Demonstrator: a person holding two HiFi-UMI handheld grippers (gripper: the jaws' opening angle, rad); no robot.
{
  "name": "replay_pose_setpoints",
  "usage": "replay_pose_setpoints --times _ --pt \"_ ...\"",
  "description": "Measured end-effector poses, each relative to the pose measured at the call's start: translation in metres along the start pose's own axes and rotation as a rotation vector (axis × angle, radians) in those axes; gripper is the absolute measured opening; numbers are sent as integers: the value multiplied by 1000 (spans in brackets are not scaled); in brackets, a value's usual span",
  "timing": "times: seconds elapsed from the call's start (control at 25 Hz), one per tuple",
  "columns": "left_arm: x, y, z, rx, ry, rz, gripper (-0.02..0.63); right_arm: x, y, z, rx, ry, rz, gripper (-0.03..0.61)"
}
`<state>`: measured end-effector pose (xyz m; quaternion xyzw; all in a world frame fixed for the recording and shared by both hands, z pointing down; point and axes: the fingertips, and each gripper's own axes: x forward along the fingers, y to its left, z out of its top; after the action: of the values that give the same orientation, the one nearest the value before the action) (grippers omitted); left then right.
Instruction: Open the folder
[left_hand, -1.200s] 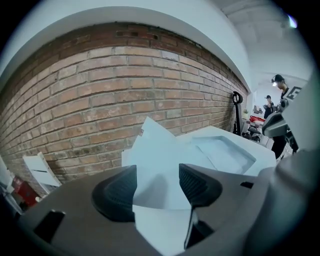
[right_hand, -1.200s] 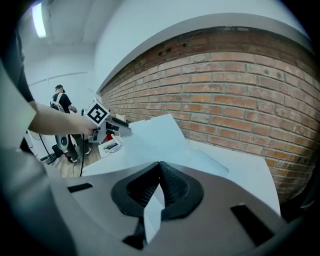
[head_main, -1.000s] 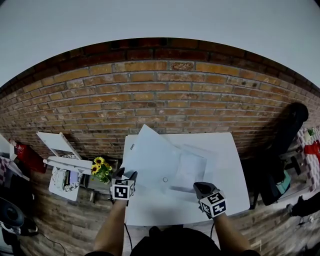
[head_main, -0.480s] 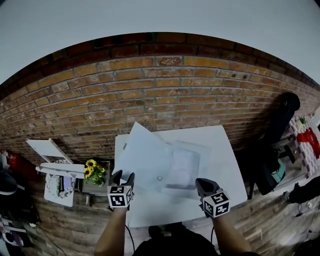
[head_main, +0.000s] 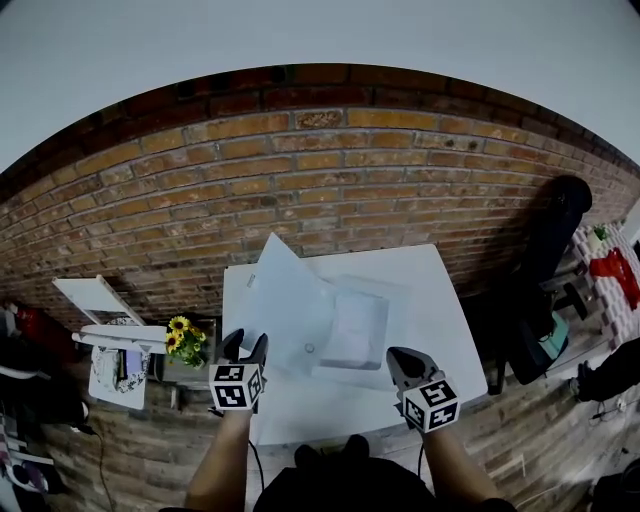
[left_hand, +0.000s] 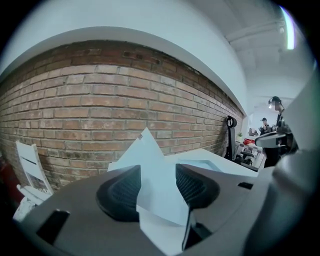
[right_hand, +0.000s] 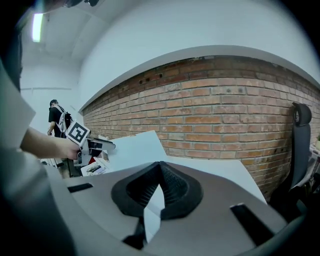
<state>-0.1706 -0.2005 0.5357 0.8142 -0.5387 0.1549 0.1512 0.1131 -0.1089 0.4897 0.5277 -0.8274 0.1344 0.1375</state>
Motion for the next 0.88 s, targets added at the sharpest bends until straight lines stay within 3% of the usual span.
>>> replay_pose_setpoints --times 0.32,0.88 --pt "-7 -14 10 -13 -46 24 230 -12 -22 21 -23 -70 17 15" --pt "-7 -25 24 7 -76 38 210 -8 -26 25 -36 -75 47 15"
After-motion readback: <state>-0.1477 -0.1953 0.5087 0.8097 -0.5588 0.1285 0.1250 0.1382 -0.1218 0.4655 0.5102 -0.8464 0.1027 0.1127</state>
